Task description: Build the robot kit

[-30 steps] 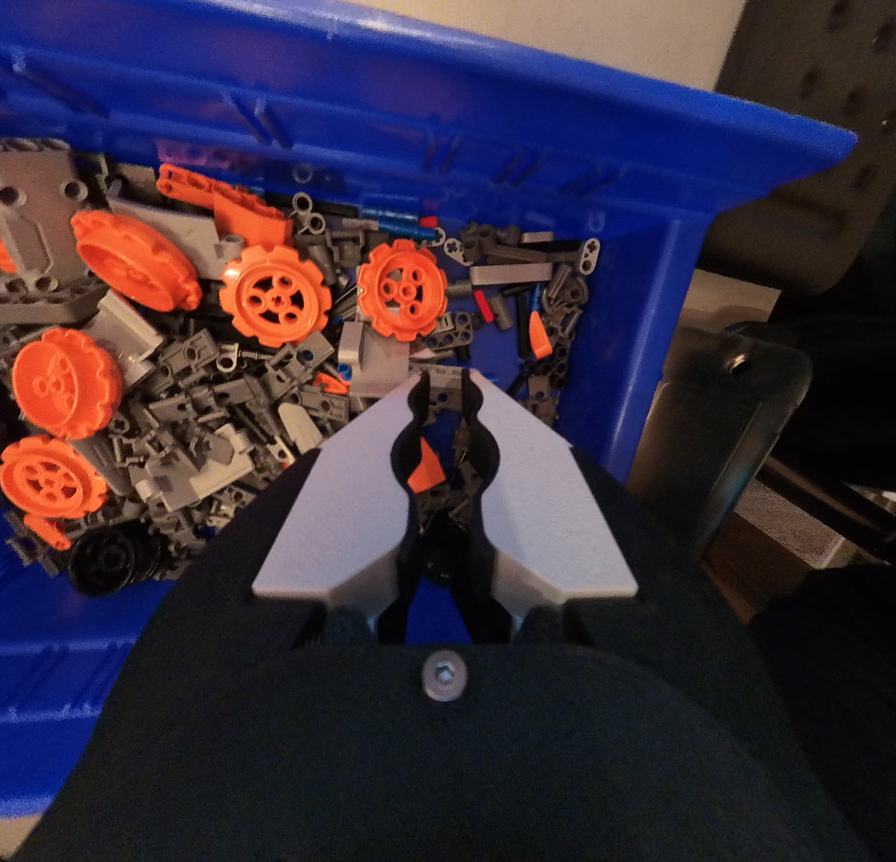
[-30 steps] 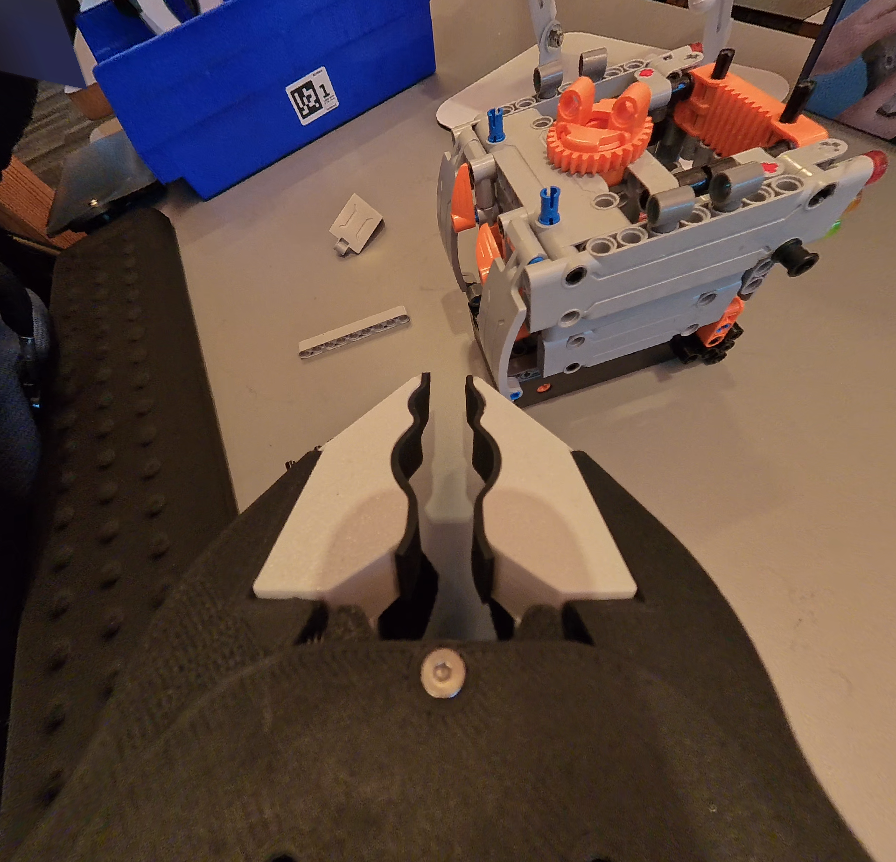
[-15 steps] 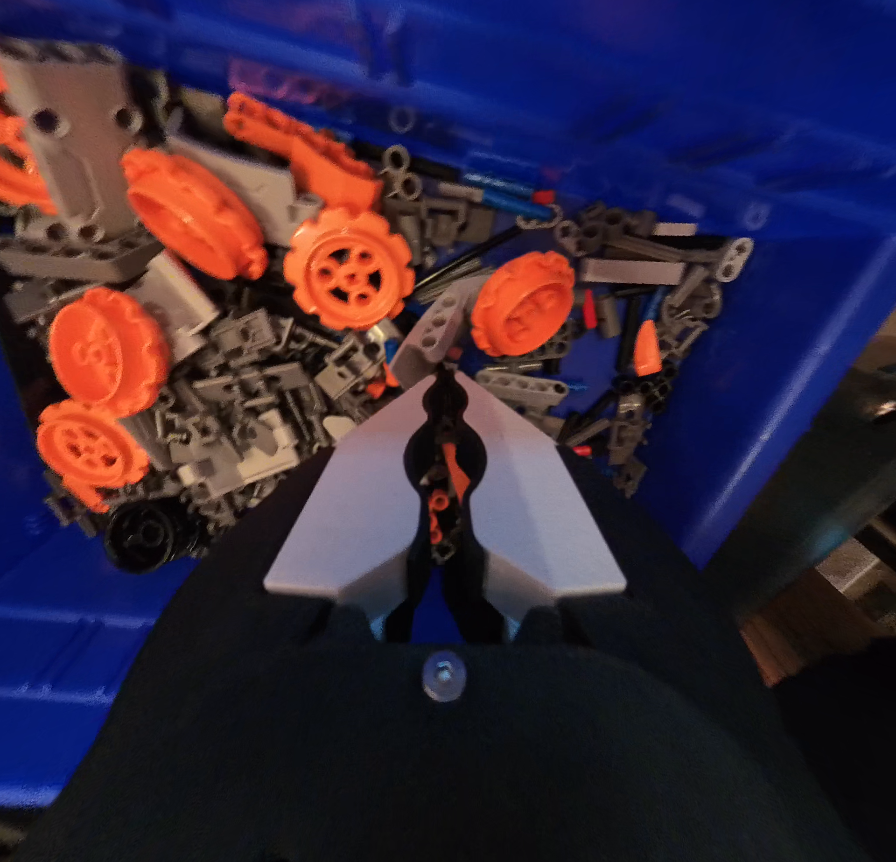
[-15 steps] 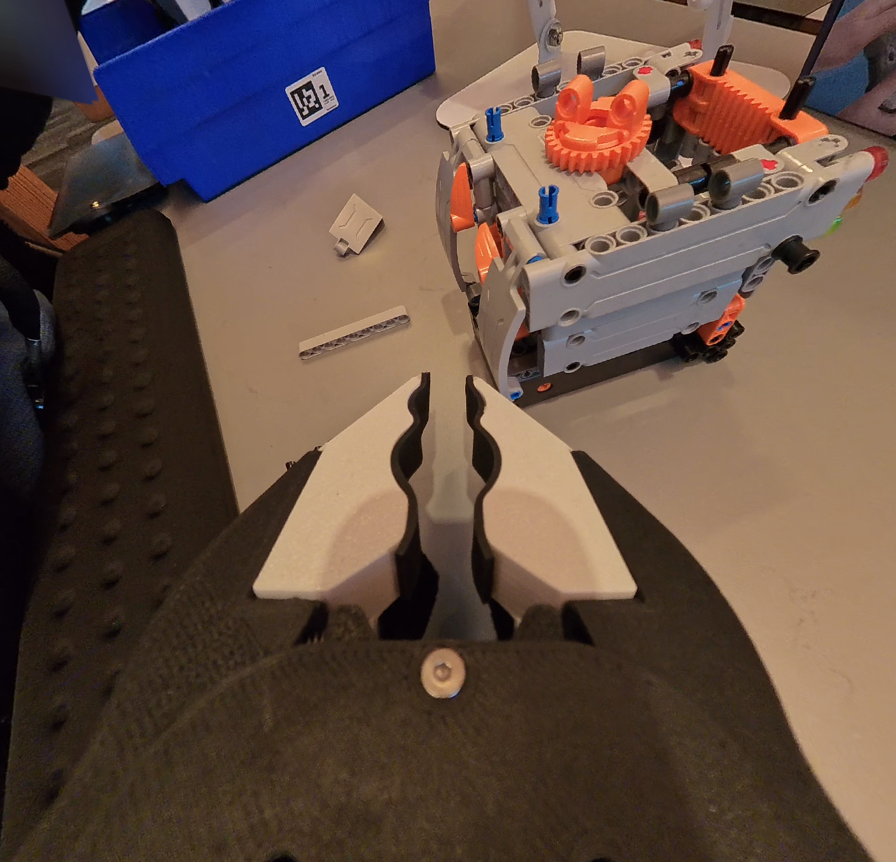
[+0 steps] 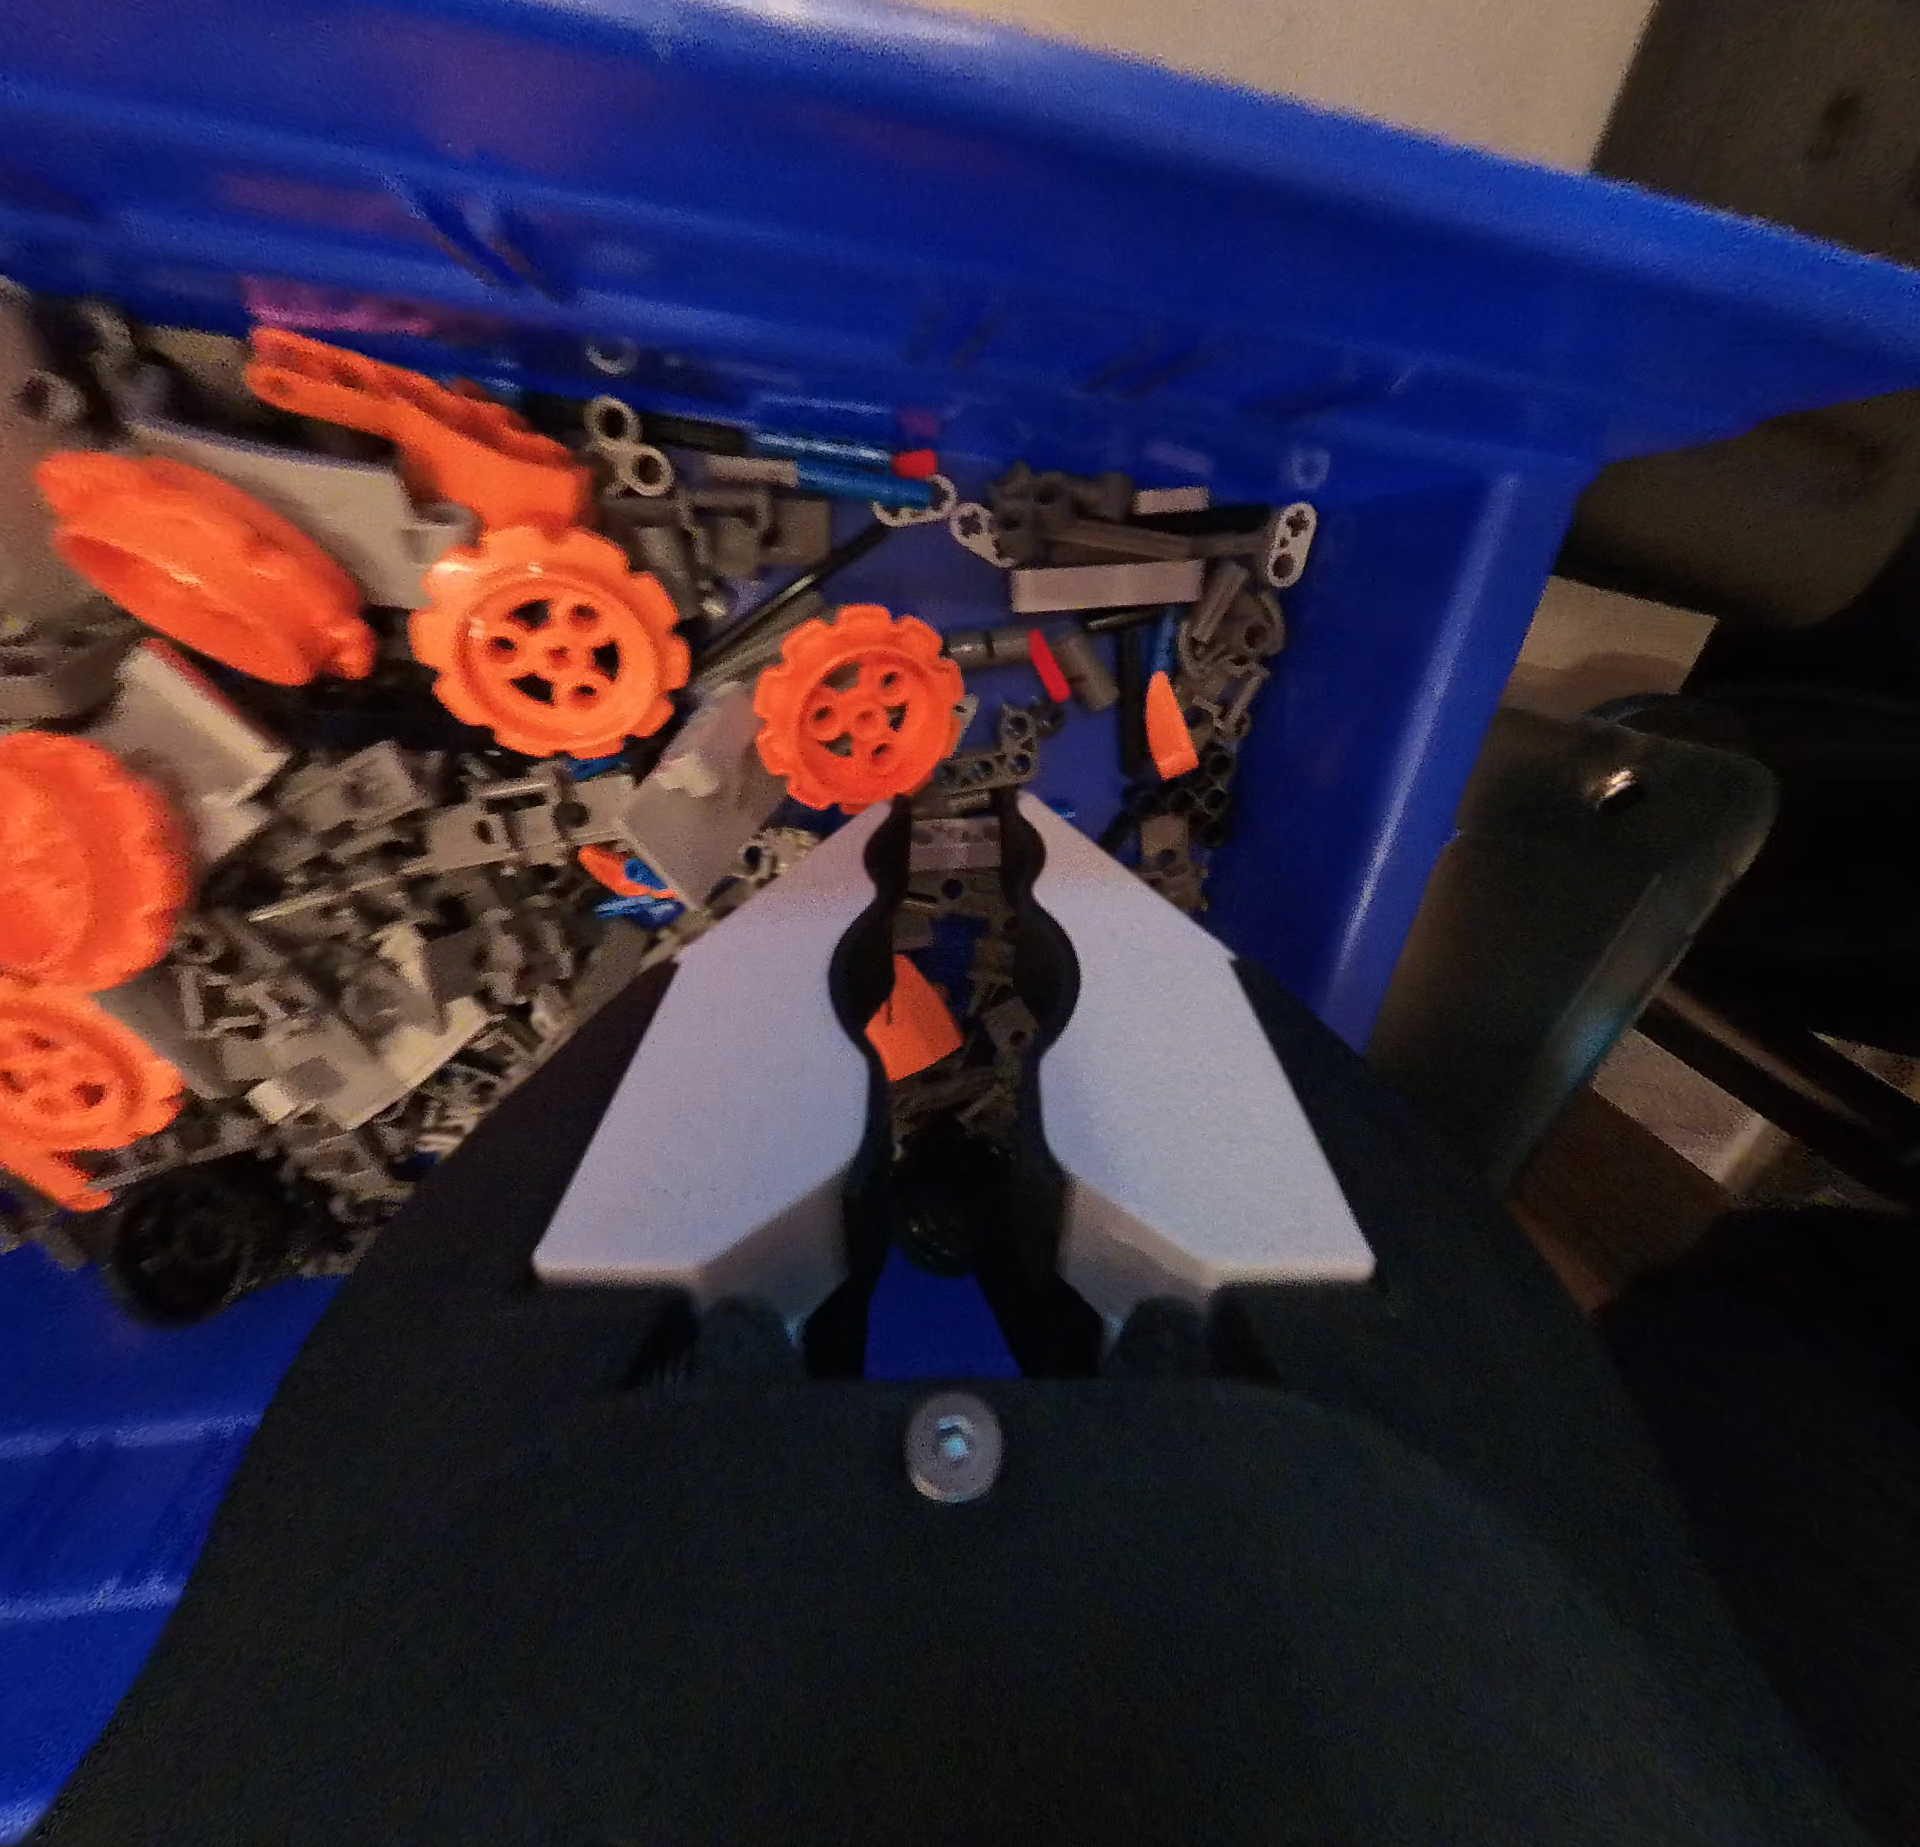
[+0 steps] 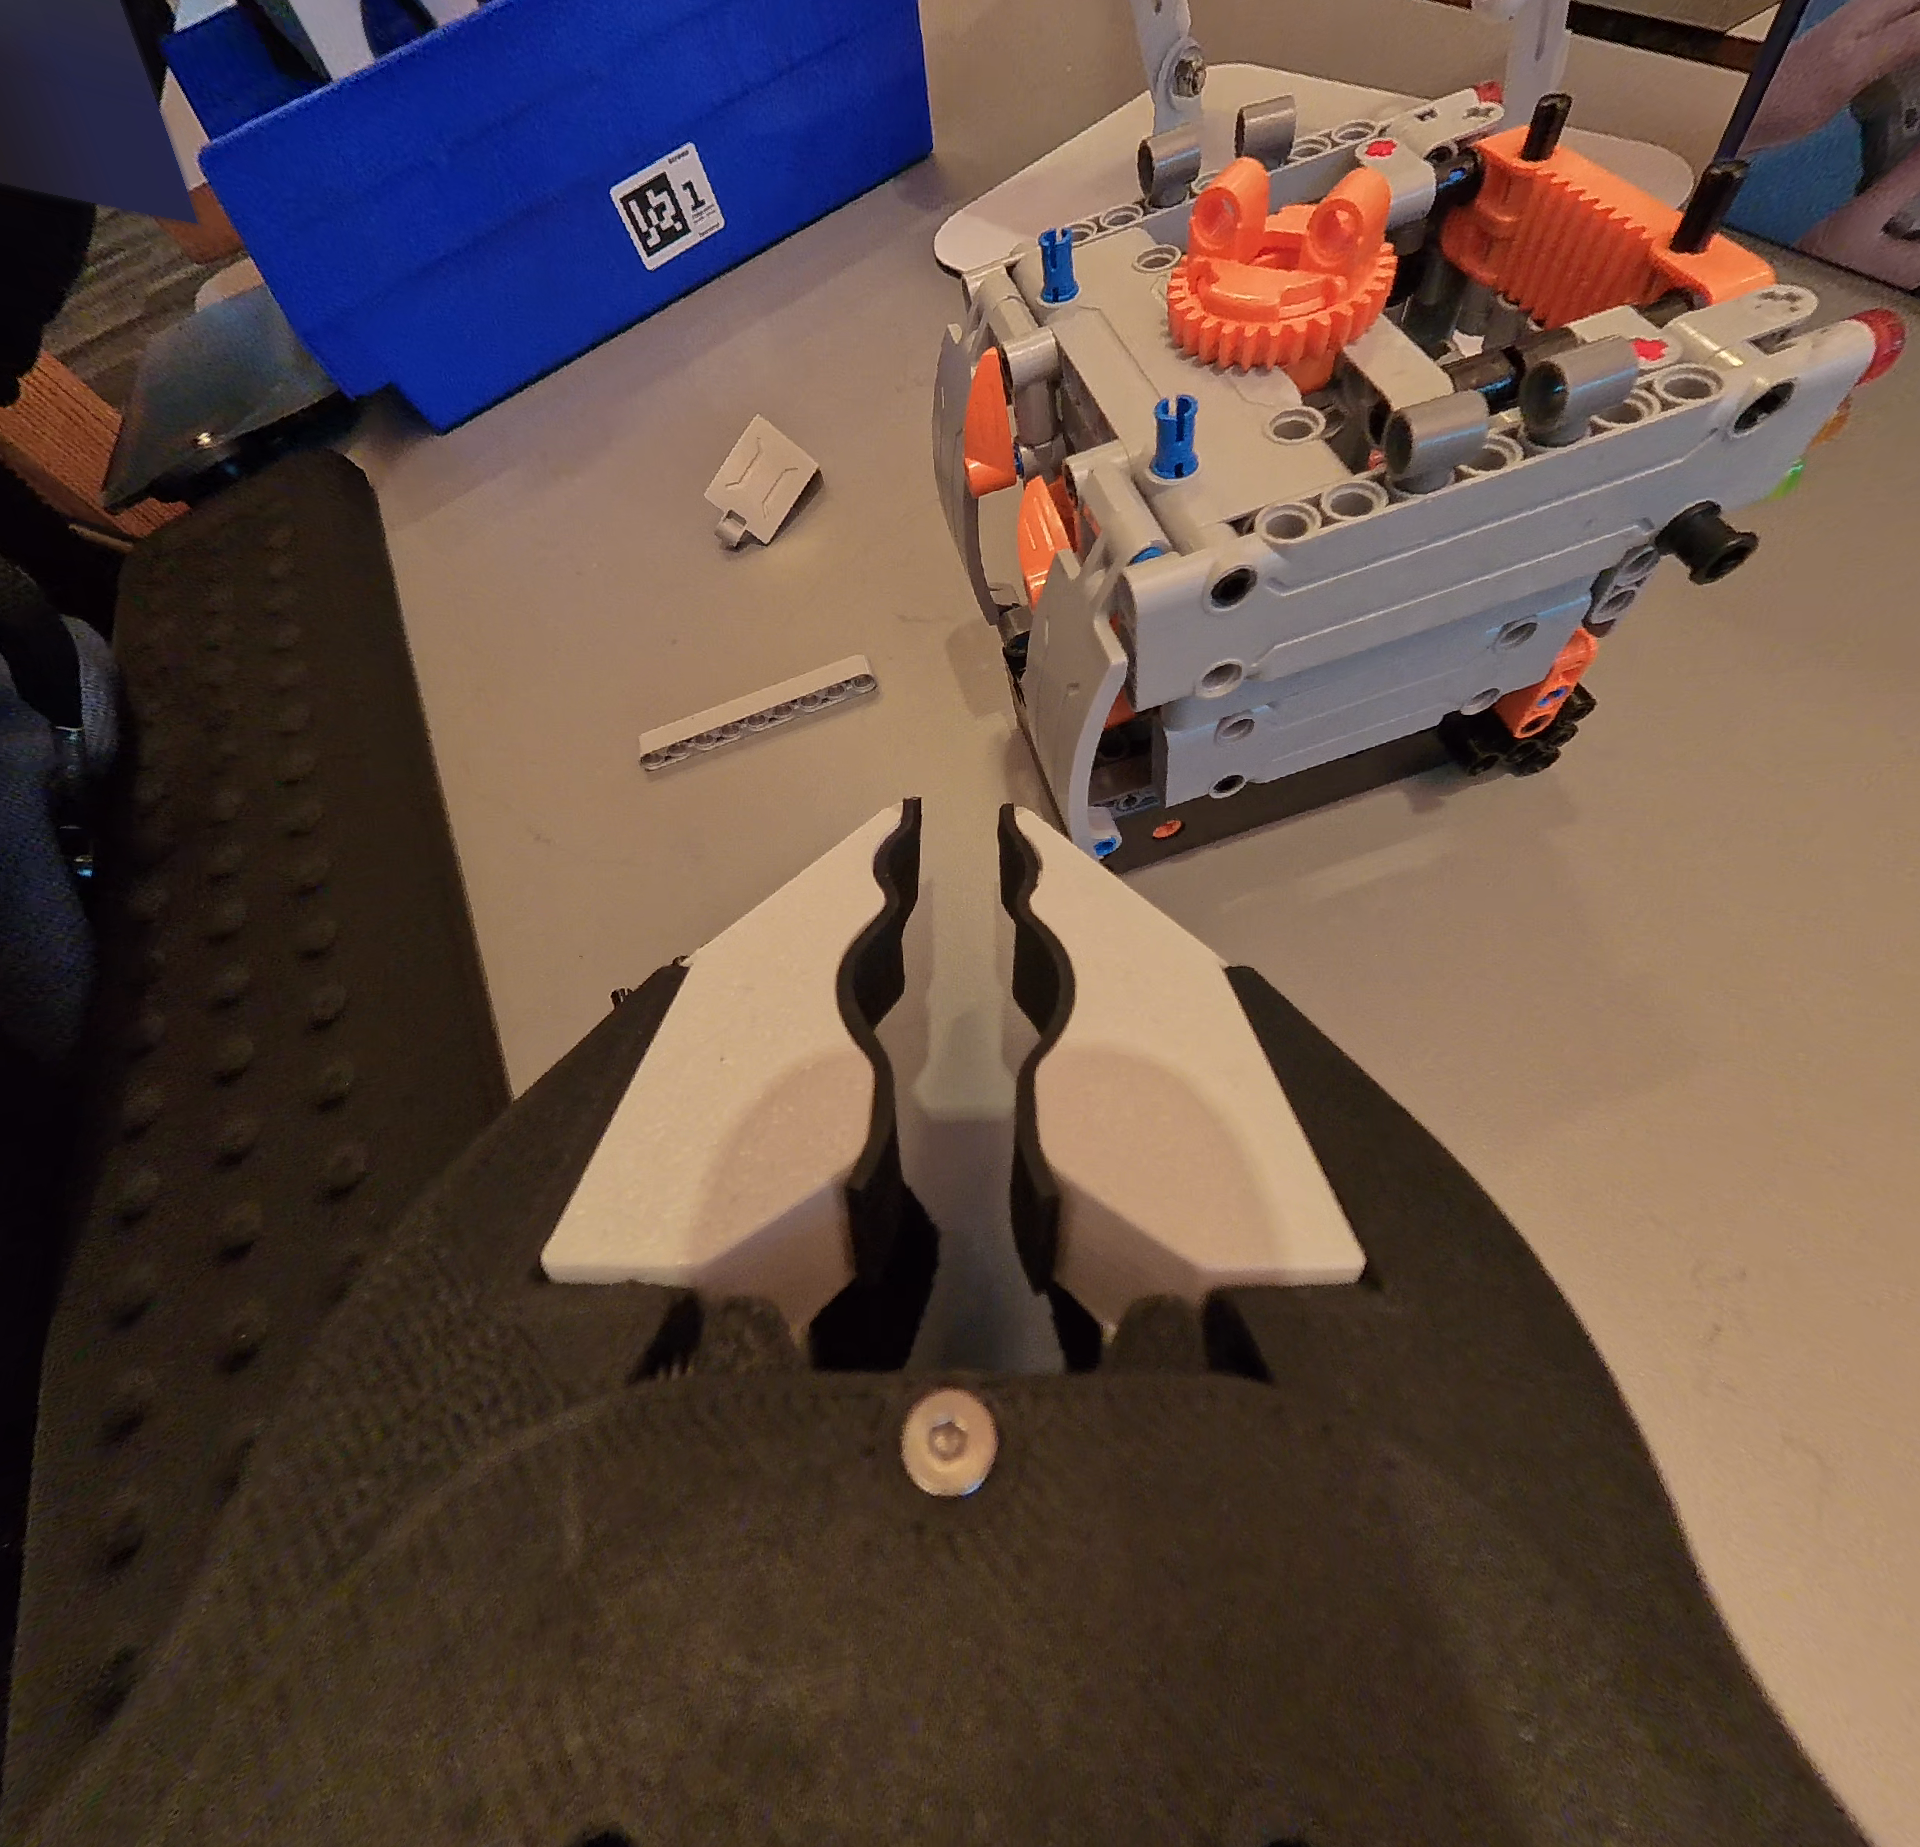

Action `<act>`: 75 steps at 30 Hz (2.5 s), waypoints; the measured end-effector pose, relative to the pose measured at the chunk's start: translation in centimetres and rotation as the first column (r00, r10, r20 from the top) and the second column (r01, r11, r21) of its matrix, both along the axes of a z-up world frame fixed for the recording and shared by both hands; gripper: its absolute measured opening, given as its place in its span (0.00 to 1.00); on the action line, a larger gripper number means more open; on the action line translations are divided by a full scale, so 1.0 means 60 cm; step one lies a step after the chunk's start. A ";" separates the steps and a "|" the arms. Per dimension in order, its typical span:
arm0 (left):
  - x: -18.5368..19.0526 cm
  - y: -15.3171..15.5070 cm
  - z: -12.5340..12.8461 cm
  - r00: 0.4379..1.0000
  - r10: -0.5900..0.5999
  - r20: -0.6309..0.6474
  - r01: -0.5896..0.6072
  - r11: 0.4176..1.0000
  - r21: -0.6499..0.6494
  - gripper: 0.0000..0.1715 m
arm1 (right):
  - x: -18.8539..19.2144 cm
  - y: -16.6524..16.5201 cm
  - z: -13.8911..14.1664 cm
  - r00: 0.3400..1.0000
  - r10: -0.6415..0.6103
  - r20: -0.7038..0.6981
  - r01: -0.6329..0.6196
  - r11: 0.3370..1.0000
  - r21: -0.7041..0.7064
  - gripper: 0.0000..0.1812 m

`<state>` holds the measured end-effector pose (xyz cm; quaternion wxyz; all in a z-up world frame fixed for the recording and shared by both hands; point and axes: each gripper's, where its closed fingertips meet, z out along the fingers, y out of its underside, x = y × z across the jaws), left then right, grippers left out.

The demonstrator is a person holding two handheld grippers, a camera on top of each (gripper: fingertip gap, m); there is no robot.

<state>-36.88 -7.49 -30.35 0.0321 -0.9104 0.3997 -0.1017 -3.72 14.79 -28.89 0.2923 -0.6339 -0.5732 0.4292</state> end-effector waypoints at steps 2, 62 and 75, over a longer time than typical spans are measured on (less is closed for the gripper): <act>-0.002 -0.008 -0.014 1.000 0.003 -0.005 -0.004 0.999 -0.034 0.09 | 0.000 0.000 0.000 1.000 0.000 -0.001 0.000 1.000 0.001 0.07; 0.077 0.090 0.191 0.997 0.019 0.069 -0.049 0.888 0.458 0.13 | 0.000 -0.029 0.071 0.990 0.048 -0.135 -0.027 0.988 0.149 0.07; 0.304 0.190 0.276 0.981 -0.072 0.179 -0.077 0.707 0.703 0.12 | -0.032 -0.118 0.174 0.930 0.144 -0.338 -0.126 0.989 0.074 0.08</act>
